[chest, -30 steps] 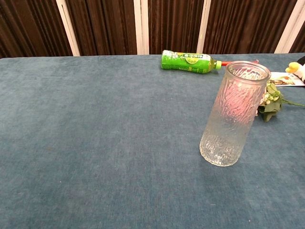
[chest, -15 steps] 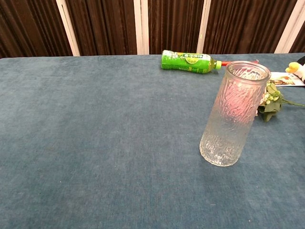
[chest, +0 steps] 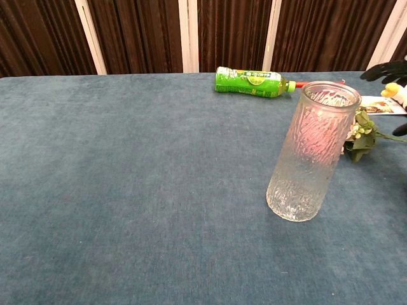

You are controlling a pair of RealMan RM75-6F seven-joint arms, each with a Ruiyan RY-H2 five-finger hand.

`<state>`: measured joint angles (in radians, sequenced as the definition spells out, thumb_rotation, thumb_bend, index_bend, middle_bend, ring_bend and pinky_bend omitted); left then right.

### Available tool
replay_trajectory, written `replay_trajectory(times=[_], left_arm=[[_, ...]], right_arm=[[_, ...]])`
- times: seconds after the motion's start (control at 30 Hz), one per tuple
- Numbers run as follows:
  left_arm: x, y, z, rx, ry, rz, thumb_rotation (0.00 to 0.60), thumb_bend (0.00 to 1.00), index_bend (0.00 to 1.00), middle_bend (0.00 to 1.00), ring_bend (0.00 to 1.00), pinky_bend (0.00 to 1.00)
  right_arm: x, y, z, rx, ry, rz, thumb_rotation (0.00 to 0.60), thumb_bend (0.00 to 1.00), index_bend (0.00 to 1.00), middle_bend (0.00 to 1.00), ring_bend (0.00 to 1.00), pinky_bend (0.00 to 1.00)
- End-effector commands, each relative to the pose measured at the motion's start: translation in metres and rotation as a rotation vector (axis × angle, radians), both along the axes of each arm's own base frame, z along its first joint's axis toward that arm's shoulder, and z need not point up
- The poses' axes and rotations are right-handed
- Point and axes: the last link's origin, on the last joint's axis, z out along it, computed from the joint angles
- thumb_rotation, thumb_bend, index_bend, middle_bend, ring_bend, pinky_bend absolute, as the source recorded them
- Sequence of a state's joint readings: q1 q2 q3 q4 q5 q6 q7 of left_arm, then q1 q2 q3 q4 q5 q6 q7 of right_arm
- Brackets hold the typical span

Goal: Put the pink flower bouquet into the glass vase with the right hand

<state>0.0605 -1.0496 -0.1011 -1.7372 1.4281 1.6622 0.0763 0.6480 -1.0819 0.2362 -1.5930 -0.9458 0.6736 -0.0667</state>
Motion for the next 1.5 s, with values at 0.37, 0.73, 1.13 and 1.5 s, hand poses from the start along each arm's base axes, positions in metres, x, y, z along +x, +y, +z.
replay_trajectory(times=[0.37,0.73,1.13,1.5], left_arm=[[0.000,-0.002,-0.001,0.009,0.020,0.015,0.600,0.20,0.15,0.00,0.00,0.00],[0.001,0.000,-0.004,0.001,0.031,0.022,0.600,0.20,0.15,0.00,0.00,0.00],[0.000,0.001,-0.006,-0.018,0.031,0.028,0.600,0.20,0.16,0.00,0.00,0.00],[0.000,0.000,-0.008,-0.031,0.033,0.022,0.600,0.20,0.17,0.00,0.00,0.00]], right_arm=[[0.002,-0.035,-0.042,0.087,0.043,-0.078,0.600,0.12,0.03,0.02,0.00,0.00],[0.006,-0.048,-0.073,0.118,0.067,-0.066,0.600,0.12,0.02,0.02,0.00,0.00],[0.012,-0.057,-0.087,0.043,-0.004,-0.052,0.600,0.12,0.28,0.28,0.22,0.00],[0.008,-0.057,-0.091,0.054,-0.011,-0.031,0.600,0.15,0.51,0.46,0.42,0.01]])
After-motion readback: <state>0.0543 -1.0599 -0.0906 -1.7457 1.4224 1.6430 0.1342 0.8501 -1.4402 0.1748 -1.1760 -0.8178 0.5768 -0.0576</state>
